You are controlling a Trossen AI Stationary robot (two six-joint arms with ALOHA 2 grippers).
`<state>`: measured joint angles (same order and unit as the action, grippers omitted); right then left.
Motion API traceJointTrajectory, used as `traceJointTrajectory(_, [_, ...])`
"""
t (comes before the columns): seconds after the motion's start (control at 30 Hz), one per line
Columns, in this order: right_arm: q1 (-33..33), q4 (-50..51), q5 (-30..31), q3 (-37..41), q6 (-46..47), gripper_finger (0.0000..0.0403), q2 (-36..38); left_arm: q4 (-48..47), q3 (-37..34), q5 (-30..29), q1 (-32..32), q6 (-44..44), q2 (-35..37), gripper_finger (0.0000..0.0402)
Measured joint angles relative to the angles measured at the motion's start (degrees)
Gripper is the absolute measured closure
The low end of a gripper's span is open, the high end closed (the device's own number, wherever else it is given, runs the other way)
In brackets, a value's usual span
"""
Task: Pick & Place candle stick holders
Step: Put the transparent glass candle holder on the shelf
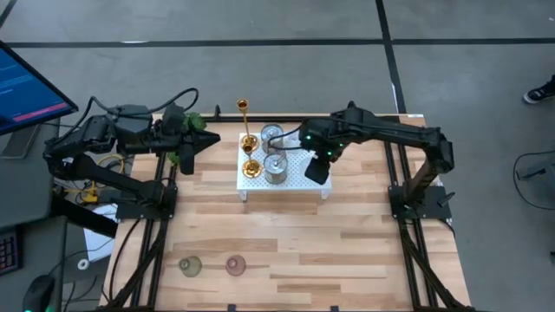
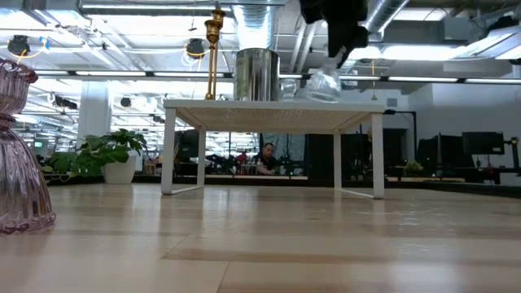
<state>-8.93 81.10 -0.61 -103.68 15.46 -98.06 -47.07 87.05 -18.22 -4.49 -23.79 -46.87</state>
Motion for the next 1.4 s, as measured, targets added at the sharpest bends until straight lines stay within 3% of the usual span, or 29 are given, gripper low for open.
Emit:
traceJointTrajectory(0.37, [1.3,0.9,-0.9,-6.9,-3.4,0.025,-7.0,0.2,0.0,-0.2,0.0,0.0,0.0,0.0372])
traceJointTrajectory(0.63, [1.4,7.3,0.7,-10.8,-4.1,0.025,-11.6,0.4,0.0,-0.2,0.0,0.0,0.0,0.0372])
traceJointTrajectory(1.03, [1.7,4.3,0.5,-10.8,-4.9,0.025,-12.3,0.5,0.0,-0.1,0.0,1.0,0.0,0.0372])
traceJointTrajectory(1.27, [1.8,1.5,1.1,-10.3,-5.0,0.017,-13.0,0.6,0.0,-0.1,0.0,1.1,0.0,0.0372])
traceJointTrajectory(1.4, [1.5,0.8,2.5,-11.2,-5.5,0.0158,-11.8,0.6,0.0,-0.1,0.0,1.1,0.0,0.0372])
